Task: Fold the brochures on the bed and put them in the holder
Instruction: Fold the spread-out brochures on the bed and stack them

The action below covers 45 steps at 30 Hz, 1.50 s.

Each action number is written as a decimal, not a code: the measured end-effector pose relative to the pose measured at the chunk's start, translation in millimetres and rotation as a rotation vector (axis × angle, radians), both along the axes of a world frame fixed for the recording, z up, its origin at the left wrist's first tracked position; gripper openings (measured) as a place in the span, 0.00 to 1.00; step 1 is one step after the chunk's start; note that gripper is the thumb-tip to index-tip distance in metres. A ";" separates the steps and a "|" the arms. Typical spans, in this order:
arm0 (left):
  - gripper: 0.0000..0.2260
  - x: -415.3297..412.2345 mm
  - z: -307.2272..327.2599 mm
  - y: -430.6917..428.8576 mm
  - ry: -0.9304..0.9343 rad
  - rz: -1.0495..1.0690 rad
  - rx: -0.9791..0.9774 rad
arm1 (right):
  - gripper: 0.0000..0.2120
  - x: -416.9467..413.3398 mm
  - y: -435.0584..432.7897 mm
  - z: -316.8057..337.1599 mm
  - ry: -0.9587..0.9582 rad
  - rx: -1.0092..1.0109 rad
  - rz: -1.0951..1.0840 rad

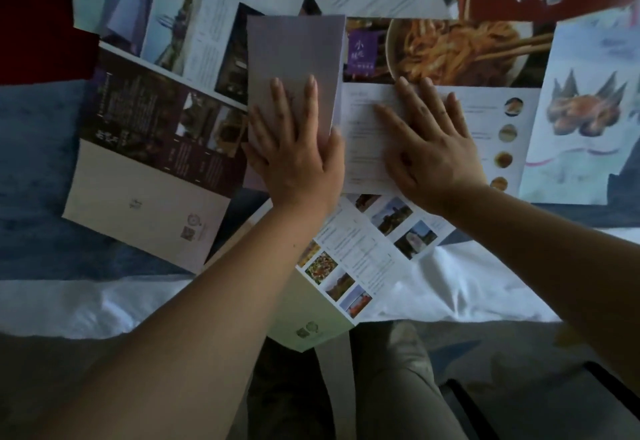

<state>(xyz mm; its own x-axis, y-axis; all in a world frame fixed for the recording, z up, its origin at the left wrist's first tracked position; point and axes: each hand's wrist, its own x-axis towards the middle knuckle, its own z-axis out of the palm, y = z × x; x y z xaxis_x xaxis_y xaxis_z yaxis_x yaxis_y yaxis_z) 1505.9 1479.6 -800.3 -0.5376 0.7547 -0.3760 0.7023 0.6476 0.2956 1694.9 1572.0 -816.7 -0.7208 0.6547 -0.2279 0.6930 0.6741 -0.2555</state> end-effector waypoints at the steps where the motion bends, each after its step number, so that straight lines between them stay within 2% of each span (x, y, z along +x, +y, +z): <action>1: 0.30 4.6 -3.2 4.5 -0.017 0.016 -0.008 | 0.29 5.9 0.2 -1.3 0.026 0.007 -0.009; 4: 0.30 27.6 -14.2 19.3 0.019 0.008 -0.055 | 0.27 31.4 3.6 -6.1 0.087 0.046 -0.077; 8: 0.34 52.4 -25.9 28.9 0.127 -0.021 -0.052 | 0.28 52.7 3.6 -12.1 0.032 0.087 -0.211; 12: 0.34 58.6 -37.0 29.5 0.246 -0.027 -0.043 | 0.29 53.9 1.3 -21.2 0.020 0.096 -0.210; 17: 0.33 50.8 -35.9 24.5 0.246 -0.074 0.006 | 0.29 48.8 -1.6 -22.8 0.008 0.102 -0.198; 22: 0.35 0.3 -24.7 1.8 0.246 -0.073 0.077 | 0.29 7.6 -12.1 -18.3 0.025 0.059 -0.138; 29: 0.37 -94.1 -25.9 -71.9 0.279 -0.006 -0.073 | 0.29 -92.7 -55.0 -22.4 0.007 0.013 -0.015; 36: 0.37 -165.1 -36.8 -130.4 0.330 0.074 -0.054 | 0.29 -172.5 -104.7 -26.4 0.036 0.001 0.015; 40: 0.36 -187.8 -43.0 -158.7 0.359 0.108 -0.063 | 0.31 -189.6 -113.3 -26.6 0.044 0.038 0.079; 45: 0.35 -207.8 -47.2 -178.6 0.360 0.133 -0.029 | 0.32 -163.2 -95.1 -25.7 -0.006 0.148 -0.007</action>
<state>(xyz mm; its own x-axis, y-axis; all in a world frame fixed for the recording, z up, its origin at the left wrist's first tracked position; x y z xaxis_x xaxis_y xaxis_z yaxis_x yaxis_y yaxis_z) 1298.1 1301.0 -847.5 -0.7315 0.6615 -0.1653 0.6674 0.7443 0.0255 1531.7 1476.9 -842.4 -0.7151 0.6863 -0.1330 0.6990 0.6994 -0.1493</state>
